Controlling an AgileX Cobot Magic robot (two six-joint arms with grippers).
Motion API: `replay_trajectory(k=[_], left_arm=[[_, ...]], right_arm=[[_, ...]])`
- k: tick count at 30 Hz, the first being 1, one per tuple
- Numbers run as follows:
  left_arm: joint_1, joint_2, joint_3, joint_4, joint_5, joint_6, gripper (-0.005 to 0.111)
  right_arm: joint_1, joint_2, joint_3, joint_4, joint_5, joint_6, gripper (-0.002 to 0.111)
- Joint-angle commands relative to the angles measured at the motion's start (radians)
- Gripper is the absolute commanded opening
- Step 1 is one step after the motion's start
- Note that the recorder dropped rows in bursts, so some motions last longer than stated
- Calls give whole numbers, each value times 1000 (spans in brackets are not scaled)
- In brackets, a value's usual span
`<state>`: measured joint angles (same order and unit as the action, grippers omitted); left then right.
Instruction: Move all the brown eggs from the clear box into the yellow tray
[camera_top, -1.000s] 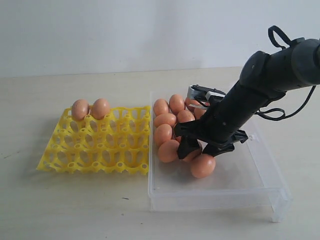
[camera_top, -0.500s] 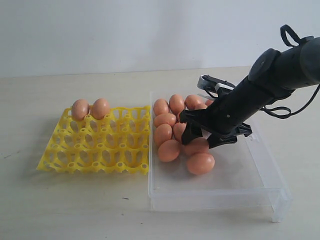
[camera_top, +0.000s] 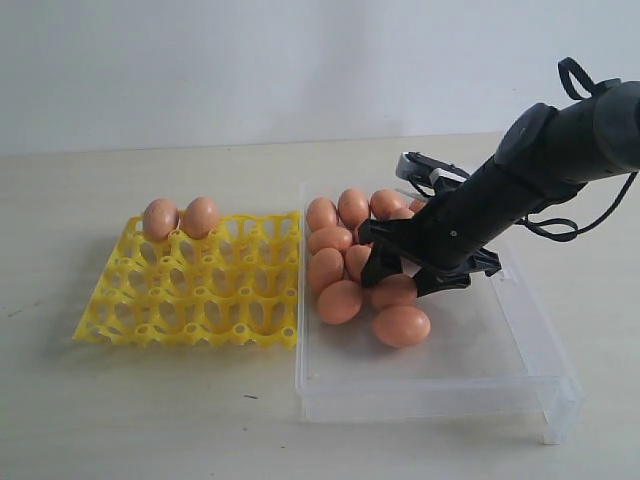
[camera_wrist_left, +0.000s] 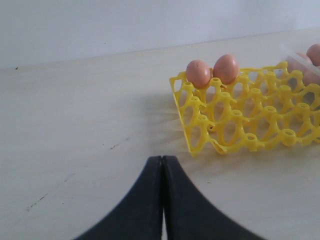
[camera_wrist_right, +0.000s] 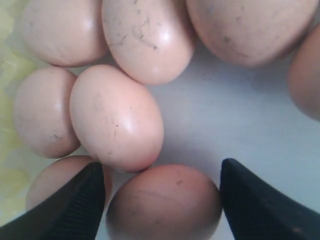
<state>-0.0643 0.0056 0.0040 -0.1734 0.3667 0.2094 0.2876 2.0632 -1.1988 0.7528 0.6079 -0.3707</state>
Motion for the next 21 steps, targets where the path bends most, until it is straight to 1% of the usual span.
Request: replay_trajectory(k=[1, 3, 5, 6, 9, 10, 15, 21], left_arm=[[-4, -6, -4, 2, -8, 0, 0], [-4, -6, -4, 2, -8, 0, 0], [-4, -6, -4, 2, -8, 0, 0], [-4, -6, -4, 2, -8, 0, 0], [-4, -6, -4, 2, -8, 0, 0], [-4, -6, -4, 2, -8, 0, 0], [-4, -6, -4, 2, -8, 0, 0], [-4, -6, -4, 2, -8, 0, 0]], right_arm=[[-2, 26, 5, 4, -5, -4, 59], [-2, 28, 5, 4, -1, -4, 56], [-2, 28, 5, 4, 7, -14, 47], [-2, 28, 5, 4, 14, -40, 39], [-2, 28, 5, 4, 39, -112, 8], [-2, 28, 5, 4, 49, -122, 0], [-2, -6, 5, -36, 48, -126, 0], [-2, -89, 5, -154, 25, -126, 0]])
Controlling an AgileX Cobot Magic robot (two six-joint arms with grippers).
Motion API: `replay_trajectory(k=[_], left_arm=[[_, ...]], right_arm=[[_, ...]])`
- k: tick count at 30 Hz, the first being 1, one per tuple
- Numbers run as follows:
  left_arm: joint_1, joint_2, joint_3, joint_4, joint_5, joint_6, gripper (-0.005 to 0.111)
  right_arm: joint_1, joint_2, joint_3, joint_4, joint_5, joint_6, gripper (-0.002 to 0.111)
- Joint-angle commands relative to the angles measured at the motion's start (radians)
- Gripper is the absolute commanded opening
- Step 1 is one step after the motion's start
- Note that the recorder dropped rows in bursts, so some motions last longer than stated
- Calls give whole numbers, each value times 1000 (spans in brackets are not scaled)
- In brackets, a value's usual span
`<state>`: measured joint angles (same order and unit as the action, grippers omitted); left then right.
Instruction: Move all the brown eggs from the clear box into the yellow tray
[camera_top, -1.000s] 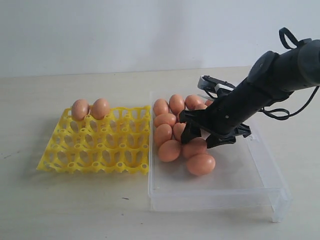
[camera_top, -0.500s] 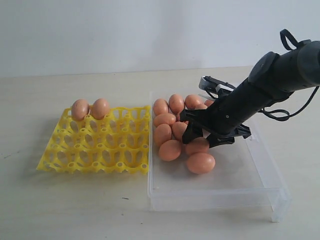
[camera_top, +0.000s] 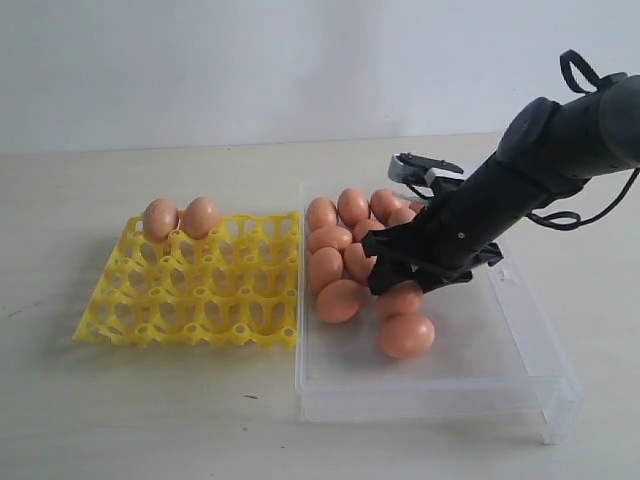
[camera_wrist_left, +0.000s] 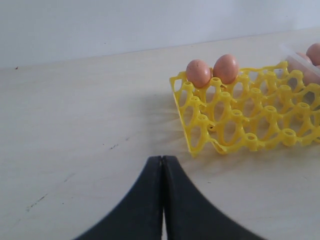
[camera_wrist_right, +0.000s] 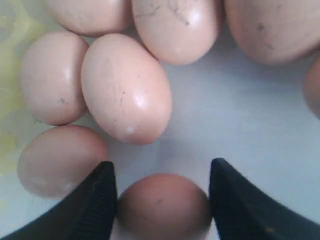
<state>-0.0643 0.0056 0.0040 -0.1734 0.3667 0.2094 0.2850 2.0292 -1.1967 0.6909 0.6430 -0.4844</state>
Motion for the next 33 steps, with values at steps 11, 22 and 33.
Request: replay_trajectory(k=[11, 22, 33], left_arm=[[-4, -6, -4, 2, -8, 0, 0], [-4, -6, -4, 2, -8, 0, 0], [-4, -6, -4, 2, -8, 0, 0]], right_arm=[[45, -141, 3, -223, -6, -9, 0], [76, -124, 3, -230, -59, 48, 61], [121, 12, 3, -175, -126, 50, 61]])
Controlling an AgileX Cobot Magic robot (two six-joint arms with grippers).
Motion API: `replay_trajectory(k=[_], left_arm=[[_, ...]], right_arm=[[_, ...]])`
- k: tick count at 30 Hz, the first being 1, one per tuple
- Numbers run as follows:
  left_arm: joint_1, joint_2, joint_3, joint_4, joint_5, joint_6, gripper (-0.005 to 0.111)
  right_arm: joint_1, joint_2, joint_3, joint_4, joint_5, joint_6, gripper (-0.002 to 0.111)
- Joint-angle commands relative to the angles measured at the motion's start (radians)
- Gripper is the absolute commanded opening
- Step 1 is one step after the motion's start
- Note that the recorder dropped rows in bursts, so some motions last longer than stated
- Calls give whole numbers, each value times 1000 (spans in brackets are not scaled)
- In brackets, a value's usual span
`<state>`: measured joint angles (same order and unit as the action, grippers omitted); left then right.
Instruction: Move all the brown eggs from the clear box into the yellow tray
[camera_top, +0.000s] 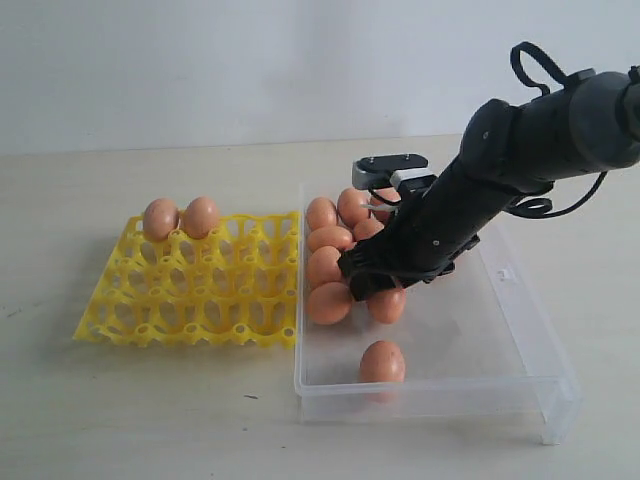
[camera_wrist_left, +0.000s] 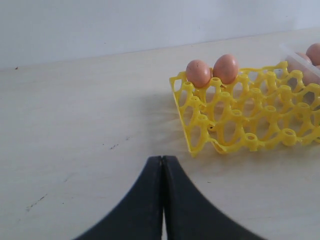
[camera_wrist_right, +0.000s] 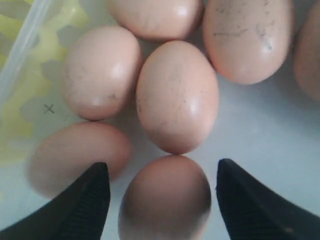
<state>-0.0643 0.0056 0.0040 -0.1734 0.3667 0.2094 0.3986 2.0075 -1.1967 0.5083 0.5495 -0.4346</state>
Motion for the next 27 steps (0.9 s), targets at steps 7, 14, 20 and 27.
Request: replay_trajectory(k=[7, 14, 20, 27], left_arm=[[-4, -6, -4, 2, -8, 0, 0], [-4, -6, -4, 2, -8, 0, 0], [-4, -6, -4, 2, -8, 0, 0], [-4, -6, -4, 2, -8, 0, 0]], right_arm=[[7, 68, 3, 15, -37, 2, 61], [7, 68, 3, 15, -41, 25, 54], [7, 47, 3, 4, 6, 32, 12], [7, 0, 3, -29, 25, 23, 0]])
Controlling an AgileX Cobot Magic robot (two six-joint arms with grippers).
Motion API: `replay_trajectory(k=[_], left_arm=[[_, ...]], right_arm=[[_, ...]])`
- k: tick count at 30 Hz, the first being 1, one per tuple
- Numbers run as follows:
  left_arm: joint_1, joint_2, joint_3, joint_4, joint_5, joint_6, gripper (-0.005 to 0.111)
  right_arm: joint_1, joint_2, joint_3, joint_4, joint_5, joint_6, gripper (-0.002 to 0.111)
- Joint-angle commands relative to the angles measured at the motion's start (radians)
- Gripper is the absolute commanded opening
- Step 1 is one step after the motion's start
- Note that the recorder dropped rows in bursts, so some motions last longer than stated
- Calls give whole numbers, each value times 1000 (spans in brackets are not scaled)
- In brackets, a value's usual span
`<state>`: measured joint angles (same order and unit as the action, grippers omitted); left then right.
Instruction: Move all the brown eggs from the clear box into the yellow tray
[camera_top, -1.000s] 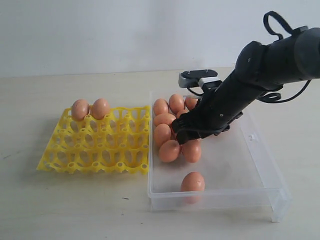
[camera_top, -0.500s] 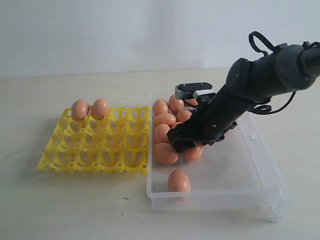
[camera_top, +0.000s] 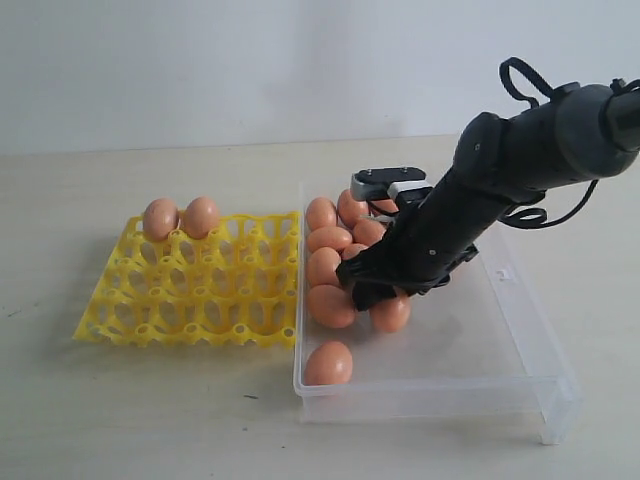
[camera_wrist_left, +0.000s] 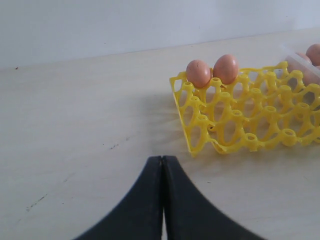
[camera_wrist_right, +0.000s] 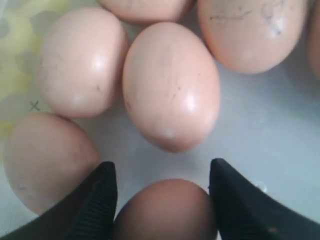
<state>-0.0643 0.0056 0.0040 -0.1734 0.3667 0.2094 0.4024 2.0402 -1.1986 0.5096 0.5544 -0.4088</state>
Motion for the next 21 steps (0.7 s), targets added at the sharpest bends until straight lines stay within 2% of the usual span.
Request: replay_trajectory(k=[1, 14, 18, 21], left_arm=[[-4, -6, -4, 2, -8, 0, 0], [-4, -6, -4, 2, -8, 0, 0], [-4, -6, -4, 2, -8, 0, 0], [-4, -6, -4, 2, -8, 0, 0]], right_arm=[[4, -44, 4, -37, 22, -3, 0], [4, -207, 4, -108, 37, -1, 0], [16, -214, 4, -144, 85, -1, 14], [36, -212, 4, -151, 87, -1, 33]])
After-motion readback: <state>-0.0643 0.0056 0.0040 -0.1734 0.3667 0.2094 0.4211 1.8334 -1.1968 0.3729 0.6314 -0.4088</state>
